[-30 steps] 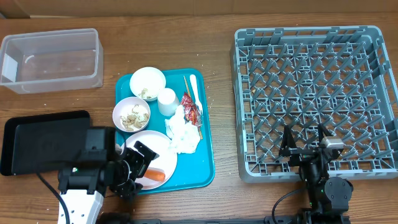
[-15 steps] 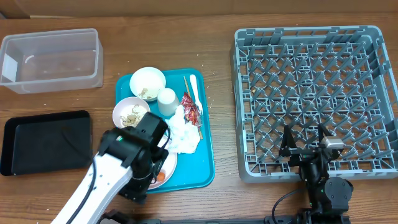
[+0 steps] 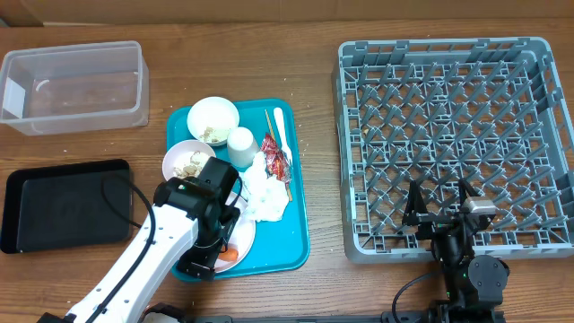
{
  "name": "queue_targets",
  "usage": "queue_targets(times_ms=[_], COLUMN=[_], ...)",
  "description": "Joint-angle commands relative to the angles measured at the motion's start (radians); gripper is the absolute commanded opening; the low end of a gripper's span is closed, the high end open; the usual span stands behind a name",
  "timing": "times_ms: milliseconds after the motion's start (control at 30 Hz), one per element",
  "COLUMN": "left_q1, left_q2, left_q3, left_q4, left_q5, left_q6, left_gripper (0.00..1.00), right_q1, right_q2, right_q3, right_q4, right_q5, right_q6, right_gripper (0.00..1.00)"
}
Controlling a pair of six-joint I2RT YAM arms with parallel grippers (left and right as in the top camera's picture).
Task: Sort waste into correct bins and load items into the dishwasher rack
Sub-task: 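Lower the left gripper and grasp the orange carrot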
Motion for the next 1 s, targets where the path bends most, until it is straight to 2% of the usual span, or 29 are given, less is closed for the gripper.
queue_targets(times_ms=[0, 133, 233, 567, 967], left_q1=[0.058, 0.135, 0.169, 0.168, 0.169], left_q2=[0.003, 0.003, 0.003, 0.016, 0.153], left_q3=[-0.093, -0.174, -0.183, -0.196, -0.209], left_q4=[0.087, 0.221, 0.249, 0.290, 0.300], left_q5=[0.067, 0.077, 0.113, 0.108, 0.036], left_q6=[0.113, 0.224, 0.294, 0.267, 0.200], left_gripper=[1.00, 1.00, 1.00, 1.00, 1.00], right_q1=[-0.002, -0.002, -0.002, -0.002, -0.002], right_q2=[-0.011, -0.011, -0.011, -0.011, -0.011], right_q3=[-0.011, -0.010, -0.010, -0.010, -0.010], right_q4=[0.003, 0.003, 0.003, 0.003, 0.003], right_q5=[0.006, 0.006, 0.006, 0.006, 0.006], right_q6=[-0.007, -0.007, -0.007, -0.007, -0.007], right_gripper=[1.00, 1.00, 1.00, 1.00, 1.00])
